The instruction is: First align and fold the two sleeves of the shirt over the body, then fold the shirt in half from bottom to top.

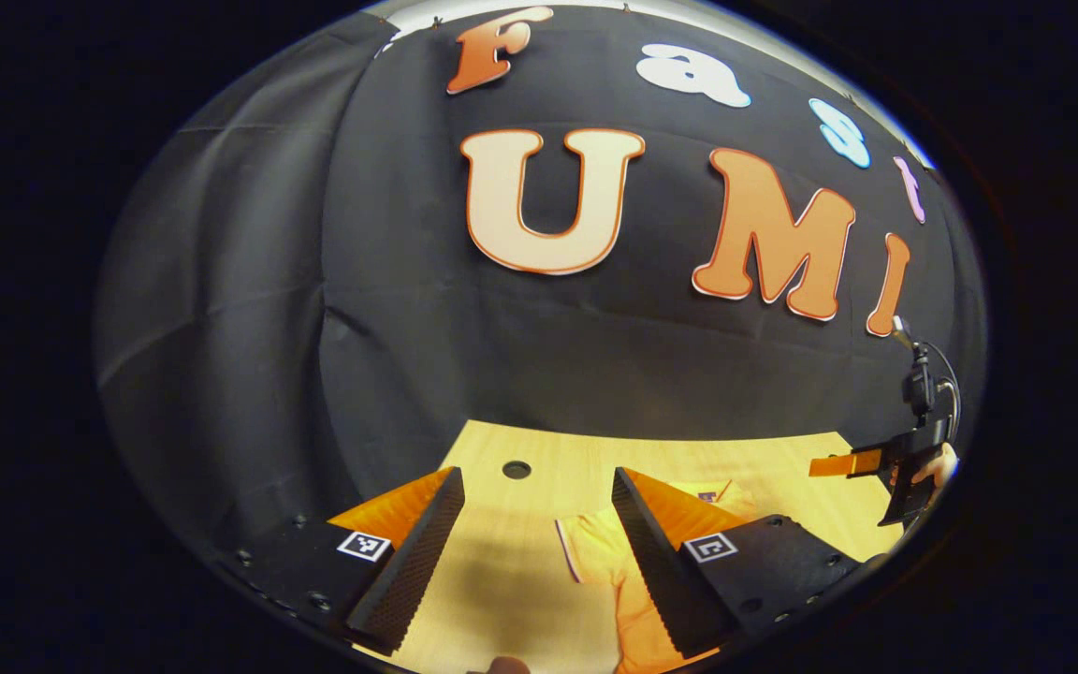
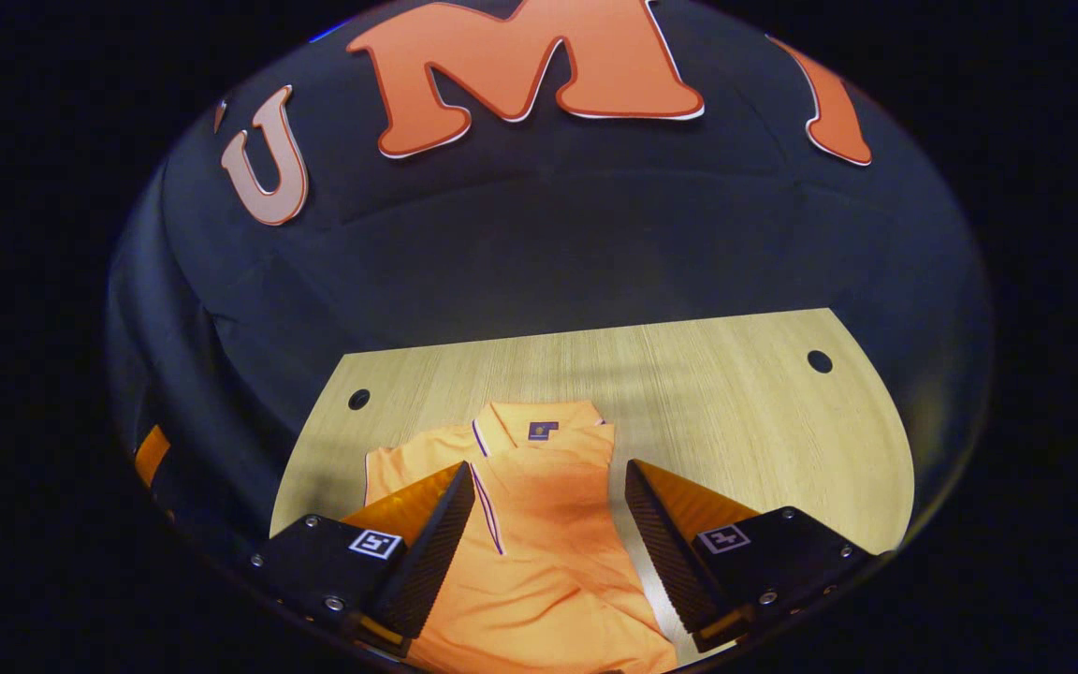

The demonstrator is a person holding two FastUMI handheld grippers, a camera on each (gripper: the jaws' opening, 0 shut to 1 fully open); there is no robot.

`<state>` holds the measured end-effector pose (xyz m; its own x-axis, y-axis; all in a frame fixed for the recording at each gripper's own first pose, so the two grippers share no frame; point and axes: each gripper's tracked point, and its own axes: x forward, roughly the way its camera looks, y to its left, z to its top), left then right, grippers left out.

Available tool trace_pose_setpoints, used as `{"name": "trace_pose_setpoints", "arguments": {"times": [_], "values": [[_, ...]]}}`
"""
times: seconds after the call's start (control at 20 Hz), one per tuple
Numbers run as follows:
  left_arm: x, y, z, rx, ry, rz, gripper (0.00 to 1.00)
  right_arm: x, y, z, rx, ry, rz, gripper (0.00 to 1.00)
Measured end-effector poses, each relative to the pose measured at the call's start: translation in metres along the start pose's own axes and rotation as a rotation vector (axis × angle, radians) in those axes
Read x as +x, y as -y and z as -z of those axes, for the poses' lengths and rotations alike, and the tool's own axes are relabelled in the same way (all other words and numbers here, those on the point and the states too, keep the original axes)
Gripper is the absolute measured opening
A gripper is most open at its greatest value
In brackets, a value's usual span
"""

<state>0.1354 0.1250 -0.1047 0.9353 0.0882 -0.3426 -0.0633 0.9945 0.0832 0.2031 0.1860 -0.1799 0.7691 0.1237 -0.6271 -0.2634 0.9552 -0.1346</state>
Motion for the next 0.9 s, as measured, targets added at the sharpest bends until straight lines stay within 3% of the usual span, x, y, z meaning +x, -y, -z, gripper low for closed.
{"name": "trace_pose_setpoints", "arguments": {"times": [0.25, 0.4, 0.6, 0.9], "values": [[0.052, 0.035, 0.023, 0.036, -0.143, 0.026, 0.98, -0.029, 0.028, -0.005, -0.037, 0.033, -0.01, 0.99], [0.082, 0.057, 0.047, 0.019, -0.267, 0.085, 0.98, -0.038, 0.04, -0.001, -0.013, 0.012, -0.055, 0.99], [0.13, 0.056, 0.09, 0.043, -0.418, 0.041, 0.98, -0.037, 0.071, 0.005, 0.005, -0.02, -0.061, 0.99], [0.177, 0.033, 0.19, 0.071, -0.751, -0.009, 0.98, -0.034, 0.102, 0.021, 0.026, -0.081, -0.082, 0.99]]}}
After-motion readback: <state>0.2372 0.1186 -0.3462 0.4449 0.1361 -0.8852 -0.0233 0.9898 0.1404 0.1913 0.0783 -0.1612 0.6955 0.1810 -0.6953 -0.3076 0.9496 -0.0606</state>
